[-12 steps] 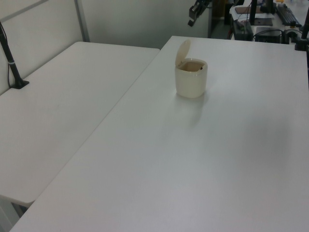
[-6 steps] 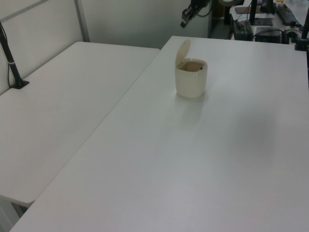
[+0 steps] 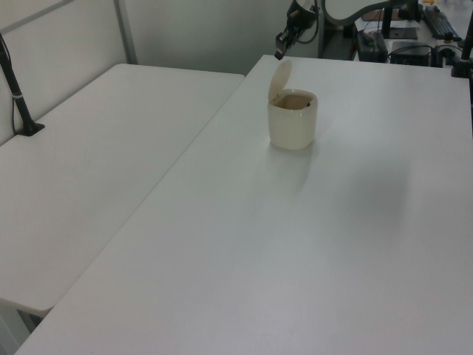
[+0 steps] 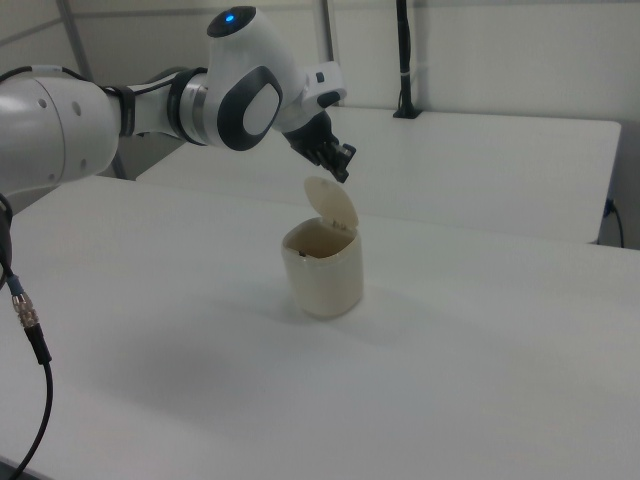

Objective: Close the trash bin
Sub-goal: 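Lower the gripper onto the raised lid edge of the bin, then push the lid down over the bin opening with the gripper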

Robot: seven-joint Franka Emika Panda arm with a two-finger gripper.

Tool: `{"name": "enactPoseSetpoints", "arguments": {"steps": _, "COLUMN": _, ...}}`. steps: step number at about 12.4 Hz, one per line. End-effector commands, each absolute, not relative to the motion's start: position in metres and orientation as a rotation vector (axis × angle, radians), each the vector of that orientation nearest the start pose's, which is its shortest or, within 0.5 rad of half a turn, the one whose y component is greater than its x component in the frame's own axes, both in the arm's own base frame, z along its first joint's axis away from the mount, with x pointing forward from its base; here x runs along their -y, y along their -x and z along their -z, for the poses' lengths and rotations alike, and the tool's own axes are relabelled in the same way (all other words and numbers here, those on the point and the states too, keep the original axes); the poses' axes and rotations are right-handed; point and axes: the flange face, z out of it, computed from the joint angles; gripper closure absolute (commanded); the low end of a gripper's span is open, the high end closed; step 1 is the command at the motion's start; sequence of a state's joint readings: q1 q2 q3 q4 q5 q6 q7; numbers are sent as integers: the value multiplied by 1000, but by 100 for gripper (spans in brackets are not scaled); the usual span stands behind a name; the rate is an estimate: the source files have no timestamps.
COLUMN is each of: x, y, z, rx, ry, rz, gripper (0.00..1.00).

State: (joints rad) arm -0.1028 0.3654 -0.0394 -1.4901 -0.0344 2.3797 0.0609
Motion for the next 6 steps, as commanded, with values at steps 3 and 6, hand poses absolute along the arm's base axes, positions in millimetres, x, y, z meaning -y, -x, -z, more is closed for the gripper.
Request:
{"name": "enactPoseSetpoints", "arguments": {"steps": 3, "x": 87, "y": -688, "z": -500, "rx": -129, "ry": 3170, "rz": 443, "gripper": 99}}
{"name": "enactPoseSetpoints", "arguments": {"steps": 6, "x": 85, "y": -677, "z": -477, "rx": -40, "ry": 3188, "rz": 240, "gripper": 99}}
